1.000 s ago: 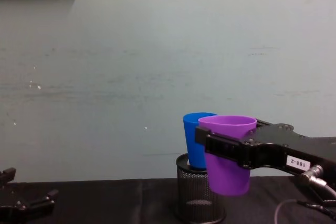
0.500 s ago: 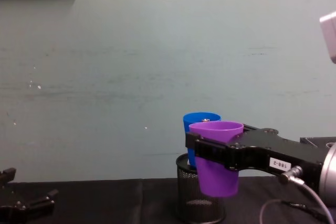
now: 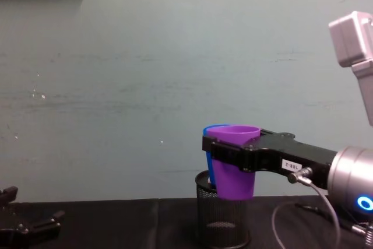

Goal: Pick up one cup with a gripper and tap it against the other cup.

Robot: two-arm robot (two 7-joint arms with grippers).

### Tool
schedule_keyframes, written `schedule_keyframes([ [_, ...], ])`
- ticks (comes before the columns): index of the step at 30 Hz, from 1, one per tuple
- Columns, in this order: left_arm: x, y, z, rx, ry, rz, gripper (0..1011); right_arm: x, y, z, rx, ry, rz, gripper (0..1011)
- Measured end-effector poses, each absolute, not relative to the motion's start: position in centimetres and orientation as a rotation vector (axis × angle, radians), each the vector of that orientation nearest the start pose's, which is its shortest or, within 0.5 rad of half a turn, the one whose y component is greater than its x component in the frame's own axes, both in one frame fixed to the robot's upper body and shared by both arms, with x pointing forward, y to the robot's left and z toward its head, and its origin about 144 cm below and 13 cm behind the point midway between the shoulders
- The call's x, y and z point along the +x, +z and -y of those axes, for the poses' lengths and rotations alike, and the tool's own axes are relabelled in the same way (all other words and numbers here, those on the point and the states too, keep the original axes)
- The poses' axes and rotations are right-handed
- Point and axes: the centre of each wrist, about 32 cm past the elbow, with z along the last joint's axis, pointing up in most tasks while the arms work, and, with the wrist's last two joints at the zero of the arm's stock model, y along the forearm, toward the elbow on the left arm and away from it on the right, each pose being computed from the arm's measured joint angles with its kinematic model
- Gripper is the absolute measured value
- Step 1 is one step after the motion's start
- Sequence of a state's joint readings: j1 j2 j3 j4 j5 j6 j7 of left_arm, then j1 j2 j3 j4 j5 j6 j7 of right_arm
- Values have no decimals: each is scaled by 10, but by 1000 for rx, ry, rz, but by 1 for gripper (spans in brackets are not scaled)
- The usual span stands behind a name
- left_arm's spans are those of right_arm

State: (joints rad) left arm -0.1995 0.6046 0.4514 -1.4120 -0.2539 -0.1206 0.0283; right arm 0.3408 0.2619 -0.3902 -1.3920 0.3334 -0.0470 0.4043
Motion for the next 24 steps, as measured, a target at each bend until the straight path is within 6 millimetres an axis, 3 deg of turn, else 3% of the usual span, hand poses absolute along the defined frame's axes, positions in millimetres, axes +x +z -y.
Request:
schedule_keyframes([
  [24,489,1140,-310,304,1248,285,1000,573,1195,193,61,-893,140,743],
])
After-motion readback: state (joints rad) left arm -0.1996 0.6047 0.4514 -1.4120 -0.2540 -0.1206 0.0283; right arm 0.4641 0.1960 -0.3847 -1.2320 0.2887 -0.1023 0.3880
